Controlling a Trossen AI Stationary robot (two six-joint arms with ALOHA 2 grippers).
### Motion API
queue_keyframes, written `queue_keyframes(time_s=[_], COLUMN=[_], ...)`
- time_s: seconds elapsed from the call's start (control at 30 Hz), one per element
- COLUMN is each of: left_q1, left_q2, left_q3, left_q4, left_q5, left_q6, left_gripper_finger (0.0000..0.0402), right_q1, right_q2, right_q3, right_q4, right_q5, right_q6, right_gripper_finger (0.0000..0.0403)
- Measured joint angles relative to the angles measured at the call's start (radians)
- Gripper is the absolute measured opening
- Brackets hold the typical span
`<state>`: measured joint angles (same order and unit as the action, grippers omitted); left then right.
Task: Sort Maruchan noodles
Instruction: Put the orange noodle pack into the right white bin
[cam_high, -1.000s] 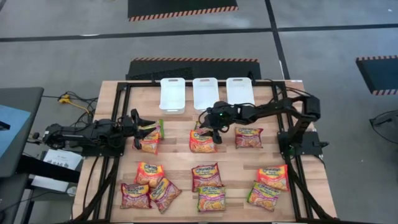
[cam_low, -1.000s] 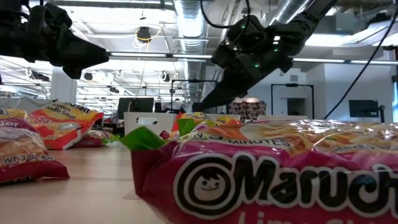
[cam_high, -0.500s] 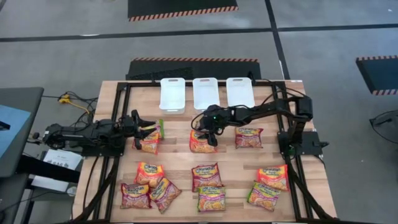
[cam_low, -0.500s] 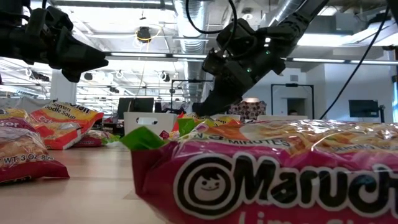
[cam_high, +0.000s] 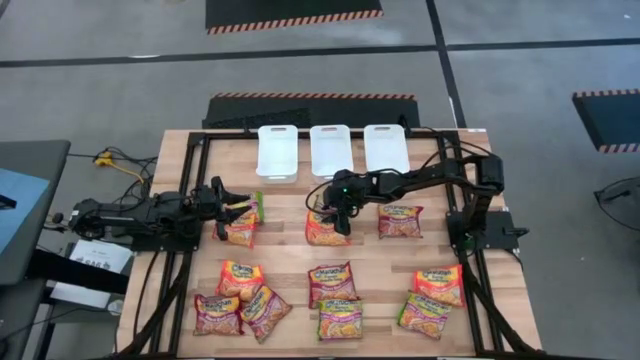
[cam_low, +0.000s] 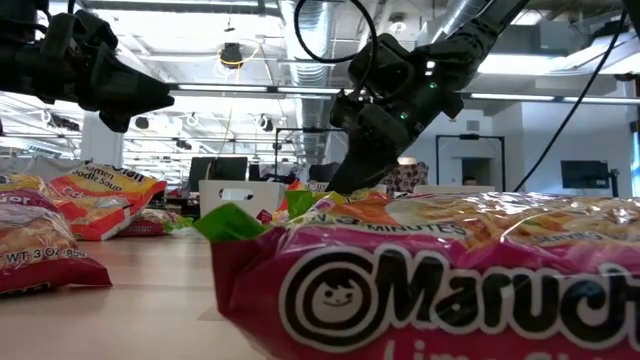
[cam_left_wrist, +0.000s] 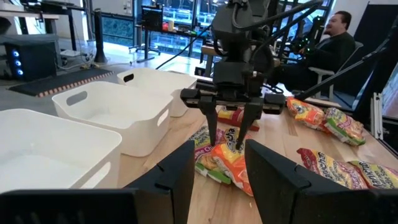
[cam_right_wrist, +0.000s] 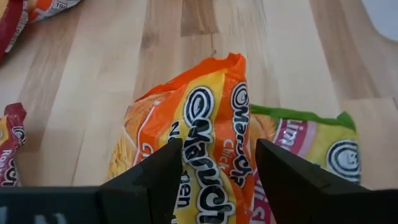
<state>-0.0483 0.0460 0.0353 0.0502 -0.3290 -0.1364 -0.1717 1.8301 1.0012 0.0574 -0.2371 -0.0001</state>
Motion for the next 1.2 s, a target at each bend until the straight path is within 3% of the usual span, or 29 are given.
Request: queue_keyframes(time_s=[0.33,0.8,0.97,1.2], left_q1=[0.0,0.0,0.0,0.0], left_q2=[0.0,0.0,0.0,0.0], left_q3=[0.0,0.0,0.0,0.0], left_q4=[0.0,0.0,0.0,0.0], left_q5=[-0.044,-0.045,-0.044,-0.044], left_q6=[0.0,0.0,0.001,-0.001], left_gripper_finger=[0.013,0.013,0.013,0.013], right_q1=[0.007,0.009,0.009,0.021], right_q2=[0.01,0.01,0.009,0.002], right_q3=[-0.001,-0.001,0.016,0.143], right_q4=[-0.023,-0.025,-0.048,-0.217], right_q5=[0.013,0.026,0.026,0.031], right_q6=[0.039,0.069,0.086,0.087], right_gripper_finger=[0.0208,0.0019,0.0012,0.001])
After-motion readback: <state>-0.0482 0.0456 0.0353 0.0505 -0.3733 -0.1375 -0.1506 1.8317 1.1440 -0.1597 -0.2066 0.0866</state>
